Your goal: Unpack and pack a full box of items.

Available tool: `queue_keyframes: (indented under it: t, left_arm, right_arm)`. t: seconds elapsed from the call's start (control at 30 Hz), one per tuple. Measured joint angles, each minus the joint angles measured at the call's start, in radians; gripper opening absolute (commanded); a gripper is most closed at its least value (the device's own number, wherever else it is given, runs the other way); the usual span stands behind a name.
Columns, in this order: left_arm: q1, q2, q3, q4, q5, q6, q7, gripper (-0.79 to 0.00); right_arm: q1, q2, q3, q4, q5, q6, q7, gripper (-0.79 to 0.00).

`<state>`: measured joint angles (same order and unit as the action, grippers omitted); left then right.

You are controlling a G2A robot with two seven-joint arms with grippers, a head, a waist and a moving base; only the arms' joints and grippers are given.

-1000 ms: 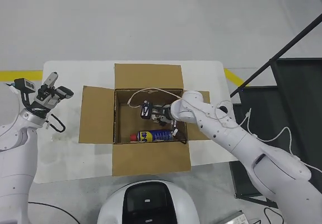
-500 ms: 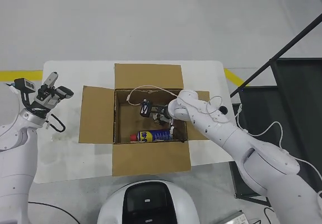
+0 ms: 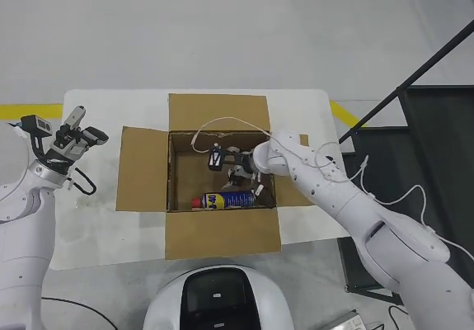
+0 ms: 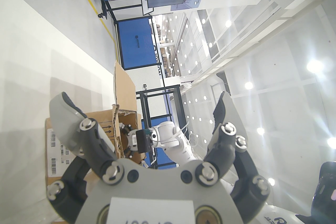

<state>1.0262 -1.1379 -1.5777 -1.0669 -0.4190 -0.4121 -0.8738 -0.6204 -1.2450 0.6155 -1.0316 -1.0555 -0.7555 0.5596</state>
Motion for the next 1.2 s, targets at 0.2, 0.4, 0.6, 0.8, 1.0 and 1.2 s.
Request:
queue_keyframes:
  t: [0.2, 0.4, 0.6, 0.8, 1.0, 1.2]
  left_arm:
    - [0.000, 0.000, 0.000, 0.000, 0.000, 0.000, 0.000, 0.000]
    - [0.000, 0.000, 0.000, 0.000, 0.000, 0.000, 0.000, 0.000]
    - [0.000, 0.000, 0.000, 0.000, 0.000, 0.000, 0.000, 0.000]
    - [0.000, 0.000, 0.000, 0.000, 0.000, 0.000, 0.000, 0.000]
    - [0.000, 0.000, 0.000, 0.000, 0.000, 0.000, 0.000, 0.000]
    - [0.000, 0.000, 0.000, 0.000, 0.000, 0.000, 0.000, 0.000]
  right_arm:
    - [-0.235, 0.153, 0.302, -0.316, 0.024, -0.181, -0.067, 0.000]
    - [-0.554, 0.266, 0.671, -0.616, 0.054, -0.258, -0.164, 0.000]
    - [-0.797, 0.329, 0.914, -0.706, -0.070, -0.257, -0.378, 0.000]
    - [-0.869, 0.368, 0.969, -0.592, -0.219, -0.257, -0.666, 0.000]
    - [-0.867, 0.371, 0.966, -0.582, -0.234, -0.257, -0.690, 0.000]
    - [-0.867, 0.371, 0.966, -0.582, -0.234, -0.257, -0.690, 0.000]
